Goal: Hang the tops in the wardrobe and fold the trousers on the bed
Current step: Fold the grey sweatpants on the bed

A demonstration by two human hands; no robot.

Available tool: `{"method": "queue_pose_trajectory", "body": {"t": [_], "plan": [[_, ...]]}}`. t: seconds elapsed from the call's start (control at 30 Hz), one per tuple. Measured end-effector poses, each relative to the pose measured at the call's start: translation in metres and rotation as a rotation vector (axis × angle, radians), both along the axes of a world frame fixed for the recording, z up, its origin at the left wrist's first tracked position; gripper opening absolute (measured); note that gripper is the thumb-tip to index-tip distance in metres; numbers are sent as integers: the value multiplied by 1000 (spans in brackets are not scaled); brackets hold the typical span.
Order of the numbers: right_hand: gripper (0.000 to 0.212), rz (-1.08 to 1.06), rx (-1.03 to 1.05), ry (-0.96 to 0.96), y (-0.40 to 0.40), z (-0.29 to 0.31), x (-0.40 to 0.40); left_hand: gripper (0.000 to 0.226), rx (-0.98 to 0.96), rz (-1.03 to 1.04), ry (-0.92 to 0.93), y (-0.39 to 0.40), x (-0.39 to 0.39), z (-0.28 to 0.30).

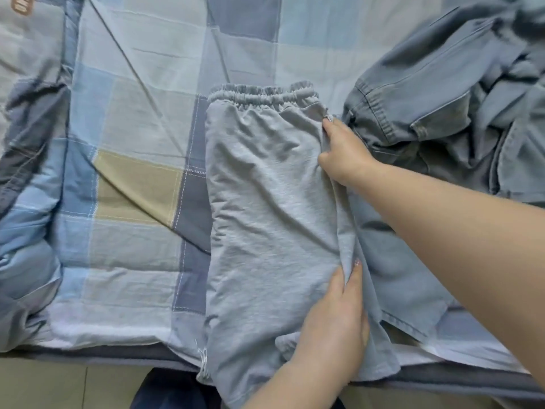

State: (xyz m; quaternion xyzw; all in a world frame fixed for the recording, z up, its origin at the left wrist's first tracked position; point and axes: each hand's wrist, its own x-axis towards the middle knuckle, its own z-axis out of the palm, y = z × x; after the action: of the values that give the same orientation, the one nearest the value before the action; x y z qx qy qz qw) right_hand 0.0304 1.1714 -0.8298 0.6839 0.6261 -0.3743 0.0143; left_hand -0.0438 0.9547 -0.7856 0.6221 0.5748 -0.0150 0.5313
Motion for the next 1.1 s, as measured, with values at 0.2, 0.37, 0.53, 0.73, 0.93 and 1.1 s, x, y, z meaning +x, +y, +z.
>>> {"method": "queue_pose_trajectory", "body": {"t": [0.2, 0.37, 0.53, 0.73, 0.93, 1.1], "plan": [[86, -169, -148, 132, -52, -14, 39, 82, -121, 25, -280, -30, 11, -23], [73, -378, -172, 143, -159, -21, 66, 44, -165, 408, -221, -76, -27, -35], [24, -479, -242, 114, -249, -3, 70, 34, -197, 790, 47, -123, -91, -38], [30, -508, -318, 151, -292, 8, 47, 59, -327, 714, -80, -148, -85, -33], [59, -513, -416, 92, -296, -5, 29, 55, -322, 625, -200, -115, -21, -44], [54, -508, -530, -49, -293, -7, 41, 24, -397, 266, -372, -124, 8, -37]]}}
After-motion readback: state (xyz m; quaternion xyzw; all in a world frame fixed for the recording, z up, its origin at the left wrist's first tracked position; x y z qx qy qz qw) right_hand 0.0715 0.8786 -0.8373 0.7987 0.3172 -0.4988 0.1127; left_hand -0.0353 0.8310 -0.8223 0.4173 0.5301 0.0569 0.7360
